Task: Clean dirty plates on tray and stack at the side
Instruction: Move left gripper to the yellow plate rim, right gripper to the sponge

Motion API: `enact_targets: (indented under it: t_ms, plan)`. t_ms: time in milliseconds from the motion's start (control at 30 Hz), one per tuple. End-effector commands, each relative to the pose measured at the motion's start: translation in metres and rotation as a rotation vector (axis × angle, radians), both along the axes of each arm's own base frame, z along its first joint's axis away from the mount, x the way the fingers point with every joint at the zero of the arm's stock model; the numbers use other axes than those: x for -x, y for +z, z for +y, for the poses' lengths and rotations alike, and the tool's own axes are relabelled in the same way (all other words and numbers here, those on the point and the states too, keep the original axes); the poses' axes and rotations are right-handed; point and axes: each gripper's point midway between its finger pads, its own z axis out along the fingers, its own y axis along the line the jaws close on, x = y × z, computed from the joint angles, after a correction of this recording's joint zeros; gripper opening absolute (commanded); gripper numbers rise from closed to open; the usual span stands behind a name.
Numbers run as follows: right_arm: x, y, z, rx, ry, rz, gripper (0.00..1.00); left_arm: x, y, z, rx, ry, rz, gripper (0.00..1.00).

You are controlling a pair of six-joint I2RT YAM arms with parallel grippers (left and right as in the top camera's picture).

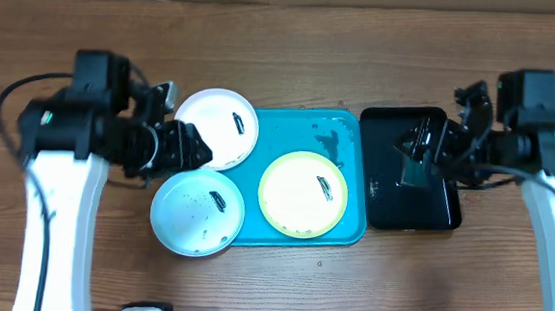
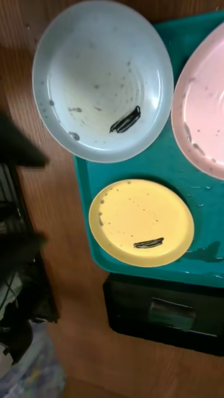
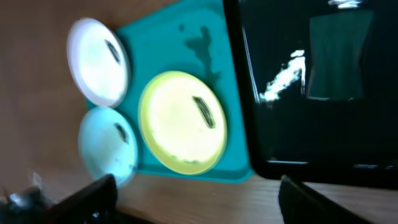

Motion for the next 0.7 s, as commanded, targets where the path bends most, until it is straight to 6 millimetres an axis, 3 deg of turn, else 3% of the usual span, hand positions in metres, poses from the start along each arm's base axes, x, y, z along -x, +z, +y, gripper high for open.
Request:
enact_targets:
  t_ms: [0,100,167,333,667]
  plan:
    - [-0.013,-0.013,-0.015,0.099,0.018,0.001,0.79,-0.010,-0.021,-0.018,0.012,-0.074,0.054,0.06]
    - [-0.018,-0.031,-0.033,0.202,-0.007,0.042,0.80,-0.019,-0.051,-0.026,-0.061,-0.110,0.096,0.22]
    - [-0.020,-0.040,-0.040,0.244,-0.016,0.068,0.82,-0.022,-0.070,-0.036,-0.100,-0.123,0.138,0.27]
    - [-0.025,-0.063,-0.042,0.259,-0.010,0.099,0.84,-0.027,-0.105,-0.056,-0.178,-0.199,0.196,0.49]
    - [-0.033,-0.106,-0.049,0.342,-0.004,0.070,0.81,-0.028,-0.156,-0.092,-0.247,-0.261,0.275,0.47]
